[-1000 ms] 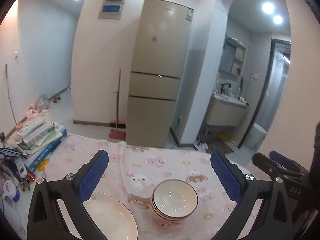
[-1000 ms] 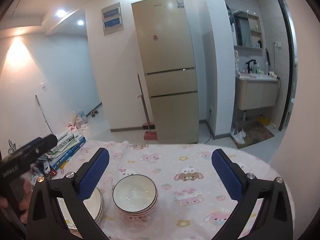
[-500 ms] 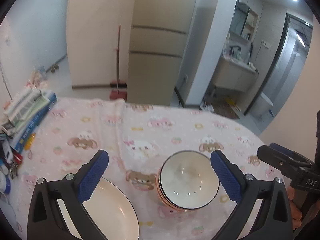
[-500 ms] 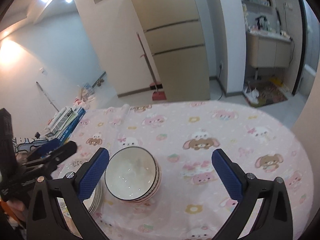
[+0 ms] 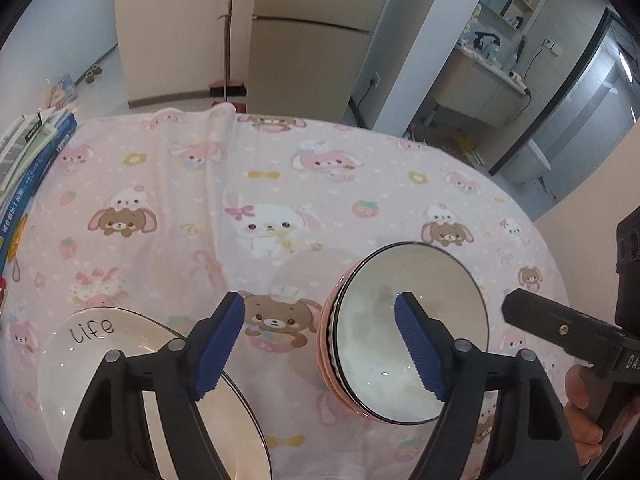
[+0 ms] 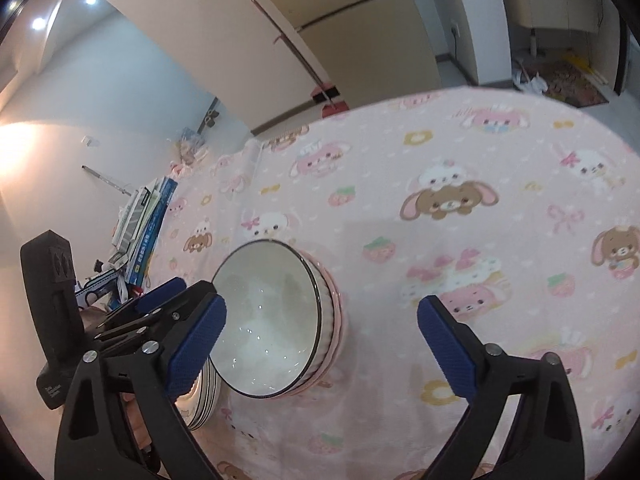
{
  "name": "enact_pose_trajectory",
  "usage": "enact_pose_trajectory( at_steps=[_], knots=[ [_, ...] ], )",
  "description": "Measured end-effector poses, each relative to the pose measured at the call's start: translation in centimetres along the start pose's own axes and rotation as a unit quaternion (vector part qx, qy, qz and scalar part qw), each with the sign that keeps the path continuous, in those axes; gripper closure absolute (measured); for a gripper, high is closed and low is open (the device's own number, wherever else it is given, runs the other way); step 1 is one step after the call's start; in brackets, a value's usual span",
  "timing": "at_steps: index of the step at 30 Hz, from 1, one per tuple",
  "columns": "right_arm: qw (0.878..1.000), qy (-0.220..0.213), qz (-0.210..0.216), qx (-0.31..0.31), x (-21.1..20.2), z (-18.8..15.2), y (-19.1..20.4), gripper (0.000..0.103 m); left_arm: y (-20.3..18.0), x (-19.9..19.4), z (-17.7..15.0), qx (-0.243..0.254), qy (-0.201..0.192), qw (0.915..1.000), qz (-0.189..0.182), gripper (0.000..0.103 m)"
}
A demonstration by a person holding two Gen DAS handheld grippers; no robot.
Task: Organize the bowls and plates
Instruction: 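Close both grippers on the rim of the pink-banded bowl stack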
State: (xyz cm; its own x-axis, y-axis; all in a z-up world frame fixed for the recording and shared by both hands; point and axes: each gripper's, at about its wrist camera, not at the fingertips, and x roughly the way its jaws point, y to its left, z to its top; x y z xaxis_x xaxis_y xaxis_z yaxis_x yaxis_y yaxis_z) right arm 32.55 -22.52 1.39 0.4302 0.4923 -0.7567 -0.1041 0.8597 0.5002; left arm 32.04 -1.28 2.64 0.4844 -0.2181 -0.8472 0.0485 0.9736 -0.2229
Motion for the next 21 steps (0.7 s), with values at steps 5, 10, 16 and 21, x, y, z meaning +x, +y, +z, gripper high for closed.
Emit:
enact_pose_trajectory(
  at_steps=[5,10,16,21],
  knots=[
    [0.999,0.033,0.0,0.001,2.4,-0.3,-0.2,0.025,0.3,2.1,-0.1,-0.003,0.03,0.9996,0.0,0.034],
    [0.999,0.042,-0.005,-0.006,3.1,-0.5,0.1,0.03,0.8,3.2,-0.2,-0.019,0.05,0.9985,-0.013,0.047],
    [0.999,0.049,-0.002,-0.012,4.3,-0.6,0.1,0.036,1.1,4.1,-0.3,-0.04,0.072,0.9957,-0.043,0.059],
    [0.998,0.057,-0.002,-0.035,5.1,-0.9,0.8,0.042,1.2,5.1,-0.5,-0.045,0.087,0.9939,-0.052,0.06]
  ],
)
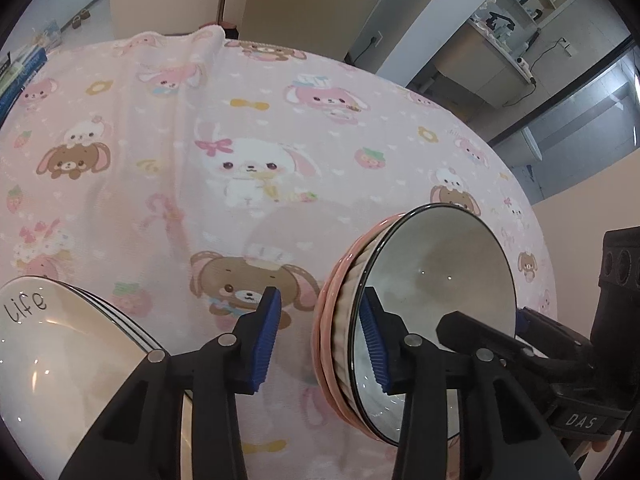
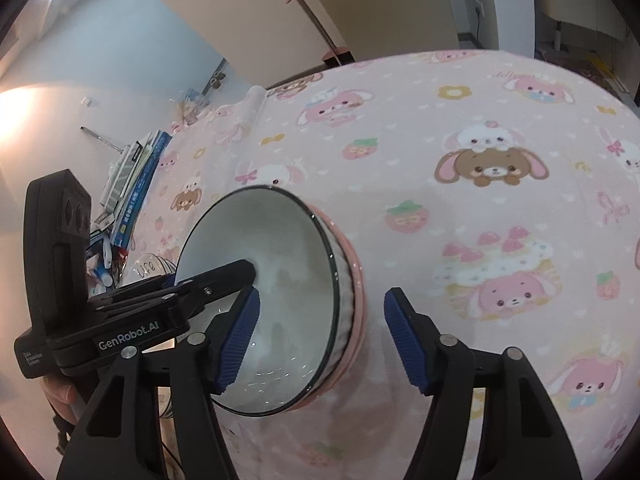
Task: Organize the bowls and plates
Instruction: 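Close both grippers on the rim of the pink-banded bowl stack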
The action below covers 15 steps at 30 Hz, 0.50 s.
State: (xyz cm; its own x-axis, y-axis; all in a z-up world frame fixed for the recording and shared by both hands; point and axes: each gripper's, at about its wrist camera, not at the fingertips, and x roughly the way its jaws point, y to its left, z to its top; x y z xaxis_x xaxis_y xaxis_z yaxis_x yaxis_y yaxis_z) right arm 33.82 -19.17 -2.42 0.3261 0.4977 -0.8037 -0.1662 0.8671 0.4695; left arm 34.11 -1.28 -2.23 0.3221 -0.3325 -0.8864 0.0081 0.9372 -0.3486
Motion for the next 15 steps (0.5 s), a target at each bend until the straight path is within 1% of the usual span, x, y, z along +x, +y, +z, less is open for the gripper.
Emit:
enact_pose_trajectory(
  at_steps=[4,8,12,13,15],
  knots=[
    [0.999,0.023,0.015,0.017,1.4,-0.1,-0.6,0.052,-0.2,0.2,0.0,0.004,0.001,1.0,-0.002,0.06],
    [0.999,0.03,0.023,0.029,2.1,-0.1,-1.1,0.053,-0.1,0.7,-0.1,-0.001,0.013,0.9997,-0.021,0.06],
    [0.998,0.04,0.023,0.037,2.9,-0.2,-1.3,0.053,-0.8,0.9,-0.2,0.026,0.015,0.9994,-0.02,0.06],
    [0.998,0.043,0.023,0.043,3.2,-0.3,-1.4,0.053,-0.9,0.9,-0.2,0.025,0.016,0.9994,-0.02,0.06],
    [0.997,0.047,0.038,0.054,3.5,-0.3,-1.6,0.053,-0.6,0.9,-0.1,0.019,0.019,0.9993,-0.026,0.06]
  ],
)
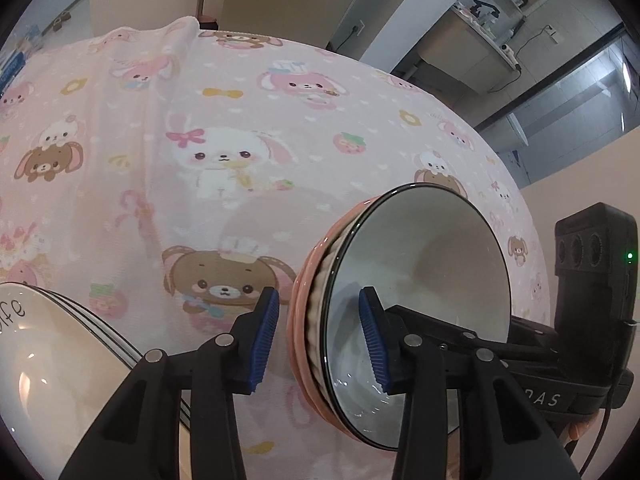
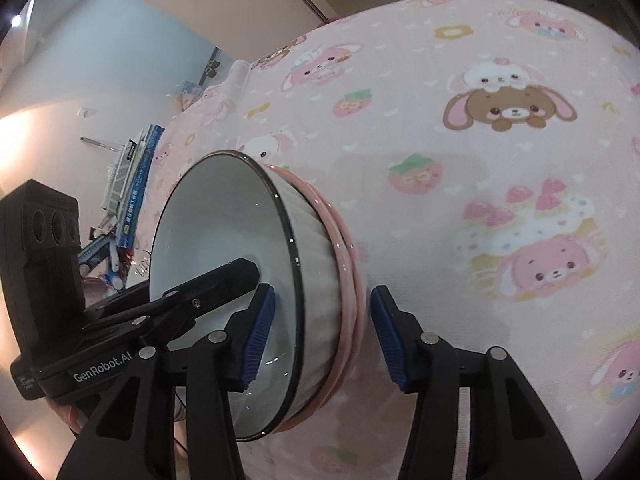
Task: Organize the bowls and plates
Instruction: 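Close both grippers on the rim of the pink-banded bowl stack, then lift the bowl stack with both grippers and carry it over the plates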
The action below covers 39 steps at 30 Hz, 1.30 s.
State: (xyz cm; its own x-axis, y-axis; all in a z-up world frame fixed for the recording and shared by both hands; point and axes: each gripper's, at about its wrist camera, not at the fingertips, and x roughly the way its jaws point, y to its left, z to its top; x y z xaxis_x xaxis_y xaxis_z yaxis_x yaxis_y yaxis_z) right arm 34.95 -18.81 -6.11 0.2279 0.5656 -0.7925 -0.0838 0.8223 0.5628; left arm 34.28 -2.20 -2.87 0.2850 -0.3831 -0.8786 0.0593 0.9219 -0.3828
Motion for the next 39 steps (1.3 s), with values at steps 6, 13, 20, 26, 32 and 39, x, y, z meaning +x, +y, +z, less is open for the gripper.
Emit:
enact_pose_trajectory(
  at_steps=[6,13,20,26,32,39],
  knots=[
    [0.999,0.007,0.03,0.036,0.2,-0.1,-1.1,0.055,0.4,0.4,0.1,-0.01,0.017,0.9994,-0.027,0.06],
    [0.998,0.015,0.051,0.043,0.1,0.0,-1.8,0.058,-0.5,-0.1,-0.3,0.007,-0.007,1.0,0.0,0.063],
    [0.995,0.028,0.065,0.07,0.1,0.1,-2.5,0.059,-0.8,-0.4,-0.5,0.01,-0.012,0.9998,0.016,0.068],
    [0.993,0.032,0.078,0.083,-0.1,-0.1,-2.5,0.059,-1.0,-1.3,-0.6,0.013,-0.025,0.9993,0.023,0.072],
    [0.994,0.013,0.081,0.075,-2.2,-0.3,-1.9,0.059,-1.7,-3.6,-0.9,0.023,-0.046,0.9986,0.01,0.073],
    [0.994,-0.002,0.089,0.061,-4.6,-0.9,0.5,0.059,-1.6,-7.6,-2.0,0.021,-0.077,0.9968,-0.008,0.074]
  ],
)
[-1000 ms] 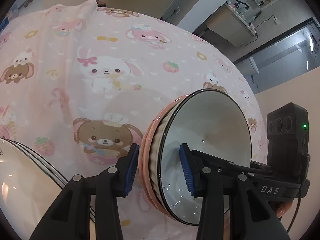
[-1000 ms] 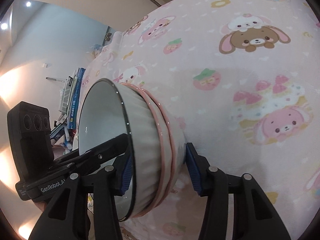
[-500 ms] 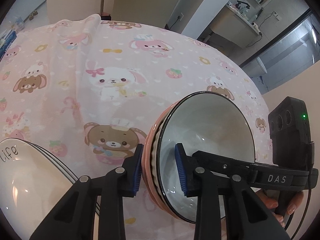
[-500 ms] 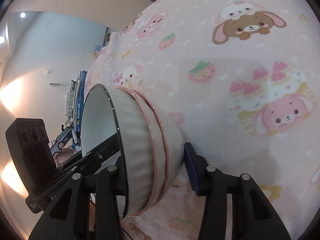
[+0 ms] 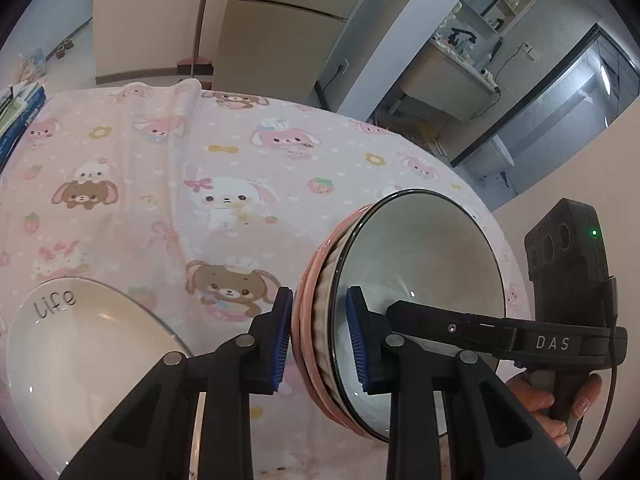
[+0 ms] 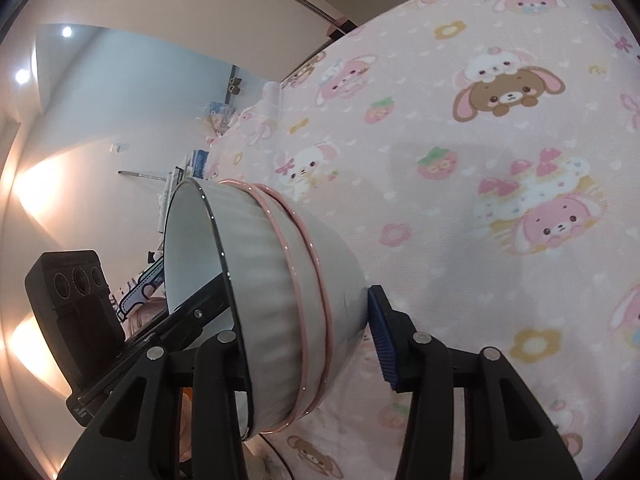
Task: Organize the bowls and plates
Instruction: 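Lift the bowl stack with both grippers and carry it over the plates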
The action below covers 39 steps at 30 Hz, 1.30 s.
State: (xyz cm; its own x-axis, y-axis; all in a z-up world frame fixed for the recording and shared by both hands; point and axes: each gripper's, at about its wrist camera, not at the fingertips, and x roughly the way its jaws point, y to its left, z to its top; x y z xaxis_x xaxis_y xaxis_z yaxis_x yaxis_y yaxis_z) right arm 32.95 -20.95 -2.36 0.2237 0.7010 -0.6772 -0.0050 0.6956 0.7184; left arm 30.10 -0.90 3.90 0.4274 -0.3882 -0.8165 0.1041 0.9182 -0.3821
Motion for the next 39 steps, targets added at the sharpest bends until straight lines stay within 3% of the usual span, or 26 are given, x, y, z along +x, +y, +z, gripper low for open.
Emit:
enact_pose_trajectory(
  at_steps=[4,10,20,29,39],
  knots=[
    [1.0,-0.003,-0.007,-0.017,-0.4,-1.0,2.5,0.059,0.6,-2.5,-0.7,-0.006,-0.013,0.9999,-0.004,0.074],
    [1.0,0.001,0.014,-0.026,0.0,-2.5,5.4,0.059,1.6,-6.8,-2.1,-0.01,-0.041,0.999,0.013,0.074],
    [0.998,0.03,0.022,-0.05,3.5,-5.2,9.9,0.059,6.2,-11.5,-4.8,-0.052,-0.057,0.9964,0.033,0.074],
    [0.995,0.073,0.028,-0.06,8.2,-7.3,12.5,0.059,10.4,-13.4,-7.6,-0.084,-0.059,0.9932,0.055,0.074],
    [0.992,0.11,0.021,-0.054,12.6,-8.3,13.2,0.058,14.2,-12.7,-8.7,-0.109,-0.044,0.9911,0.062,0.074]
  ],
)
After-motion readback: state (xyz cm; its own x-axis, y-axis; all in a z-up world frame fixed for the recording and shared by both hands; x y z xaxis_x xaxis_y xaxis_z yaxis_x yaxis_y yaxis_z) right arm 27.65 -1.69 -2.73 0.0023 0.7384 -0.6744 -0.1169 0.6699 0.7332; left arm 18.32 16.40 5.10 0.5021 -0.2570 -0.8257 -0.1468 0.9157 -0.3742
